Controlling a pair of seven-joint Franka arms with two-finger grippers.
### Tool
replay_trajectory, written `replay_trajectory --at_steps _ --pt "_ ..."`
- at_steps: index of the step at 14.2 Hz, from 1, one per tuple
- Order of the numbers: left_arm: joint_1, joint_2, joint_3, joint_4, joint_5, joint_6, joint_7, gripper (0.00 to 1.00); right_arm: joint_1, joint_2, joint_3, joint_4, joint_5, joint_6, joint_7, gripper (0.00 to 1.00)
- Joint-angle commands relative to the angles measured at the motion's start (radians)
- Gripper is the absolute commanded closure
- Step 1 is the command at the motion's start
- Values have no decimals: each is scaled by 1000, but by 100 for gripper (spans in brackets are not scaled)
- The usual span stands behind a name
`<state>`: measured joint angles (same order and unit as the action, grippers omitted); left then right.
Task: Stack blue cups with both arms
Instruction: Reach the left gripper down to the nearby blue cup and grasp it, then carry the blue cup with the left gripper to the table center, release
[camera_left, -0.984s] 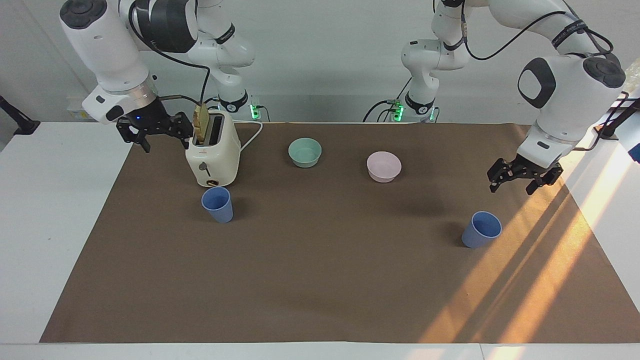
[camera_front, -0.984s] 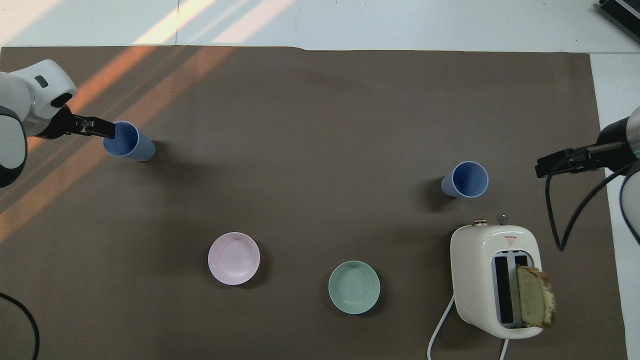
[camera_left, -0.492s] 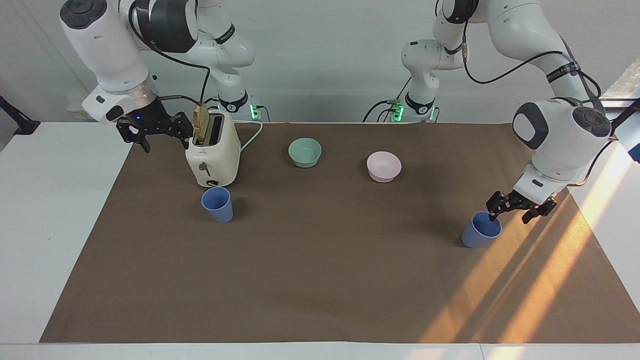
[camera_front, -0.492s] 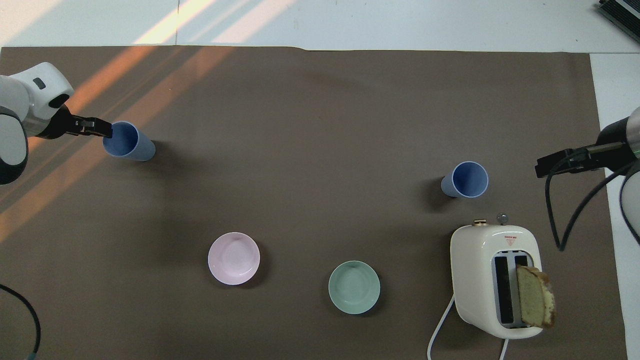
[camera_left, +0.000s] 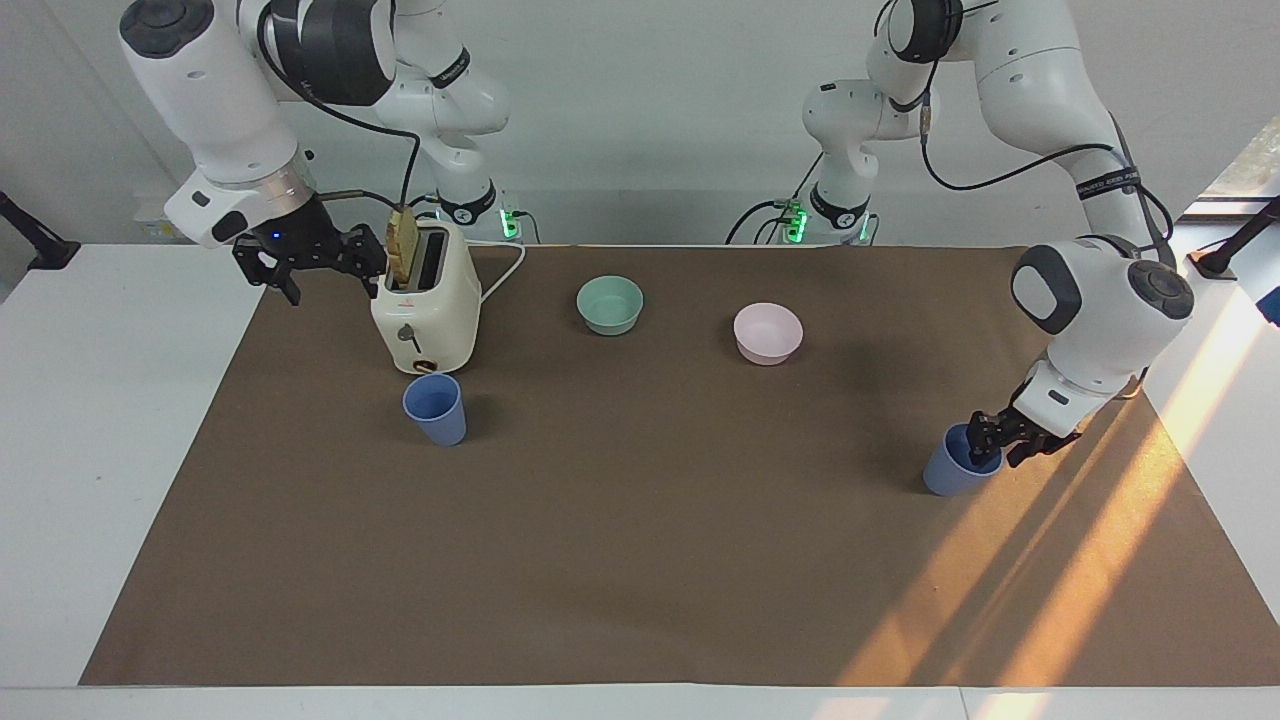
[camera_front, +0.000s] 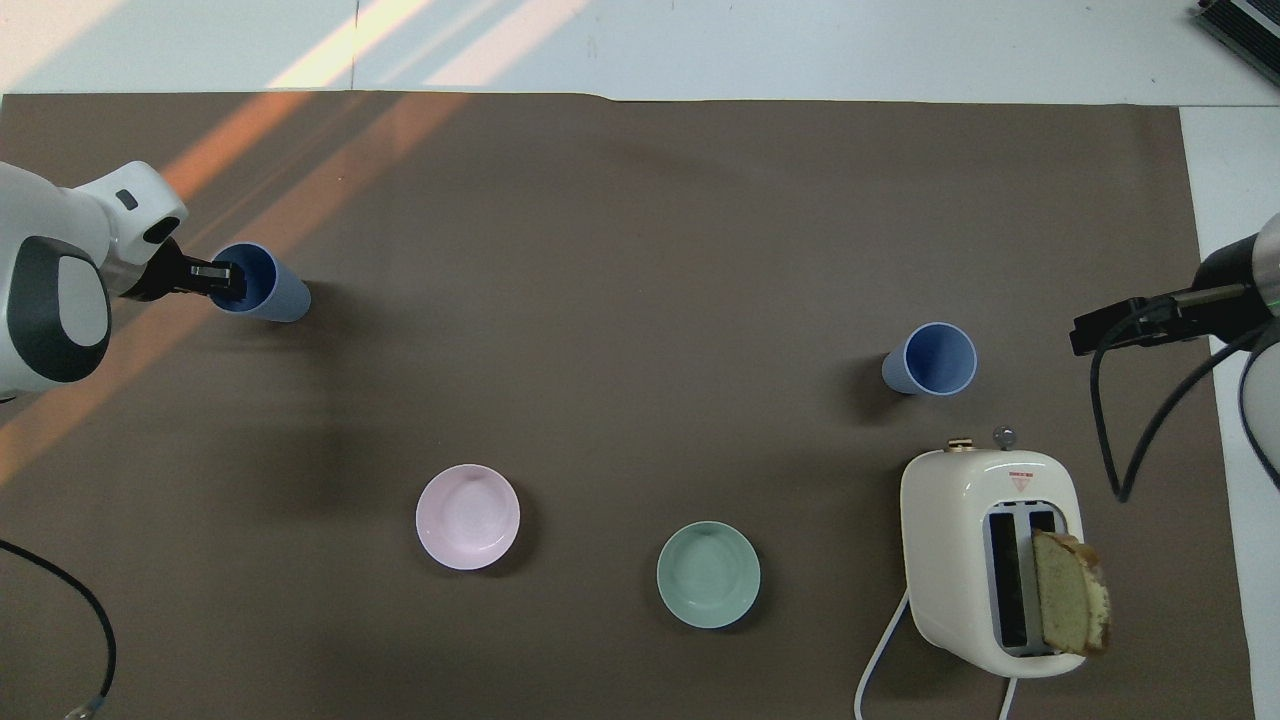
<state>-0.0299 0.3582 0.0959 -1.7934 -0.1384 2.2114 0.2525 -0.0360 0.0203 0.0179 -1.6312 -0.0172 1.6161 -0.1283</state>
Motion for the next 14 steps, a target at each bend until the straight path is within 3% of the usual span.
replay_trajectory --at_steps 1,8,14 --pt "2 -38 -7 -47 -15 -1 16 100 -13 -22 8 -27 22 21 12 0" --pt "-67 -134 -36 -38 -12 -130 -57 100 -13 -22 7 -27 22 21 12 0" --pt "-73 -166 -275 -101 46 -55 -364 100 -13 -22 8 -27 22 21 12 0"
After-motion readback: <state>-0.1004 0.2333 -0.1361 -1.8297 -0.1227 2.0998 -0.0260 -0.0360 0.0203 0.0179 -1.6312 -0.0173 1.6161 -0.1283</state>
